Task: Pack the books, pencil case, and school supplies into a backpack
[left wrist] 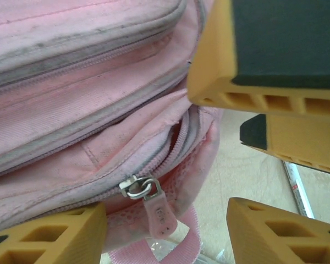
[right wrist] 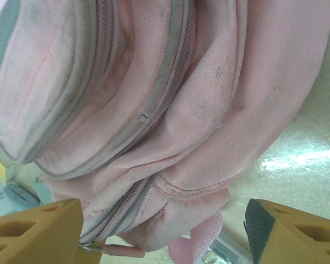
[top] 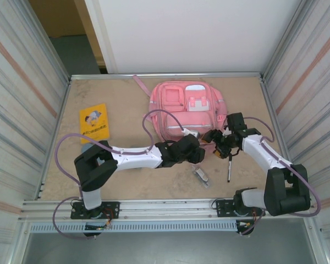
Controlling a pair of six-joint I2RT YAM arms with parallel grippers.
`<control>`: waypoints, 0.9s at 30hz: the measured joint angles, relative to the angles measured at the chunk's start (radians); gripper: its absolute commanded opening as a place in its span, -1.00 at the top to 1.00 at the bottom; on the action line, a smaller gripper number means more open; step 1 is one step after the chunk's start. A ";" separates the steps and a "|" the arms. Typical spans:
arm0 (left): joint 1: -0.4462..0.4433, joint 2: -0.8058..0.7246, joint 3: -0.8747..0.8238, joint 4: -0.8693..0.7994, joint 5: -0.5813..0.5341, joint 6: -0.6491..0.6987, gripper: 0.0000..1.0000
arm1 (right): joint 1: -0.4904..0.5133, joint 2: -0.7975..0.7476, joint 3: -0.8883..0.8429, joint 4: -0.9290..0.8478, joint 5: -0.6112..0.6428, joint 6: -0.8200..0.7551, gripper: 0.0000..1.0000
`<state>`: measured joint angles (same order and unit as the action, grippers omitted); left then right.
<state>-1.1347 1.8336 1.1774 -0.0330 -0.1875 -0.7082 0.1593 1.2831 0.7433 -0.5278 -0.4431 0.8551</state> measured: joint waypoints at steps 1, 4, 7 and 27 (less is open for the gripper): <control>0.000 0.005 0.002 -0.001 -0.008 -0.013 -0.13 | -0.005 -0.005 -0.003 0.003 -0.003 0.000 -0.47; -0.006 0.033 0.016 -0.010 -0.037 -0.047 0.01 | -0.017 -0.018 -0.013 0.005 -0.009 -0.002 -0.41; -0.013 0.058 0.032 -0.026 -0.071 -0.074 0.31 | -0.022 -0.024 -0.016 0.005 -0.024 -0.003 -0.38; -0.026 -0.070 -0.026 -0.066 -0.043 0.017 1.00 | 0.013 -0.134 -0.019 -0.040 -0.059 0.024 -0.59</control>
<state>-1.1606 1.7634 1.1511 -0.0994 -0.2306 -0.6910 0.1726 1.1492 0.7242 -0.5682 -0.5018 0.8795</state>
